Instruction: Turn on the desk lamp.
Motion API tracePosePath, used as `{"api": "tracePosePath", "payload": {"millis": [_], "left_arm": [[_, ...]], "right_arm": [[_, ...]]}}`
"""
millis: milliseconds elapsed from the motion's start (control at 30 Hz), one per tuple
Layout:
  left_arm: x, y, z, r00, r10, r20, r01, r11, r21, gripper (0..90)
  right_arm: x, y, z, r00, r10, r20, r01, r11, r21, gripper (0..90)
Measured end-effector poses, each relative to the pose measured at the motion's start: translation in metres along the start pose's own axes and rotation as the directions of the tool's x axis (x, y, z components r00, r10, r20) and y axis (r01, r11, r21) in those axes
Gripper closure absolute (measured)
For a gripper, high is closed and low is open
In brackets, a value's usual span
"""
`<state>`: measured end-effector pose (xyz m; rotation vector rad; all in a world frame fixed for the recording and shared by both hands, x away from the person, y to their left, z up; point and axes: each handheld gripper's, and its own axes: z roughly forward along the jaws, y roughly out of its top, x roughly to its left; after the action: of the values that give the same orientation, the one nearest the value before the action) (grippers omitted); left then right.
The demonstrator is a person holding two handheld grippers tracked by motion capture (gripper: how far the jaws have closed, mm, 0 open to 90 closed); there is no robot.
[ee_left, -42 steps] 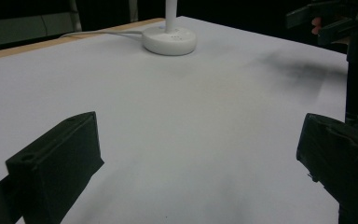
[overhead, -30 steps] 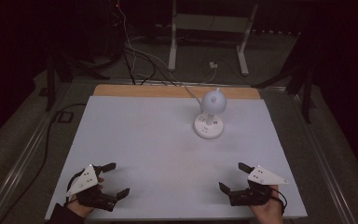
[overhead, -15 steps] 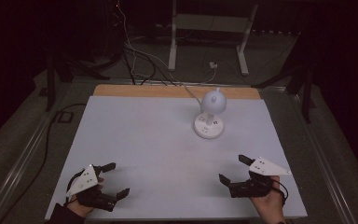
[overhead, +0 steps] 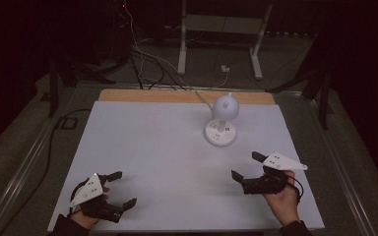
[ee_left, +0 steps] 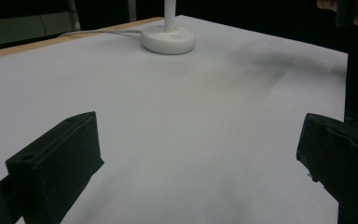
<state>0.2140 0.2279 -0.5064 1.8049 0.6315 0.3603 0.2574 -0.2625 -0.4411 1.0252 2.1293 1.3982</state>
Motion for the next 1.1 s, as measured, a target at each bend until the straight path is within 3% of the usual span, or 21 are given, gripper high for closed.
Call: {"api": "tracePosePath", "payload": {"millis": [600, 1100], "left_arm": [[0.0, 0.0, -0.001, 1.0, -0.003, -0.001, 0.003, 1.0, -0.001, 0.3], [0.0, 0.0, -0.001, 1.0, -0.006, 0.0, 0.006, 1.0, -0.005, 0.3]], "right_arm": [[-0.016, 0.022, 0.02, 1.0, 0.008, -0.001, -0.008, 1.0, -0.009, 0.0], [-0.035, 0.03, 0.05, 0.9976, 0.065, -0.021, -0.065, 0.998, 0.019, 0.0]]}}
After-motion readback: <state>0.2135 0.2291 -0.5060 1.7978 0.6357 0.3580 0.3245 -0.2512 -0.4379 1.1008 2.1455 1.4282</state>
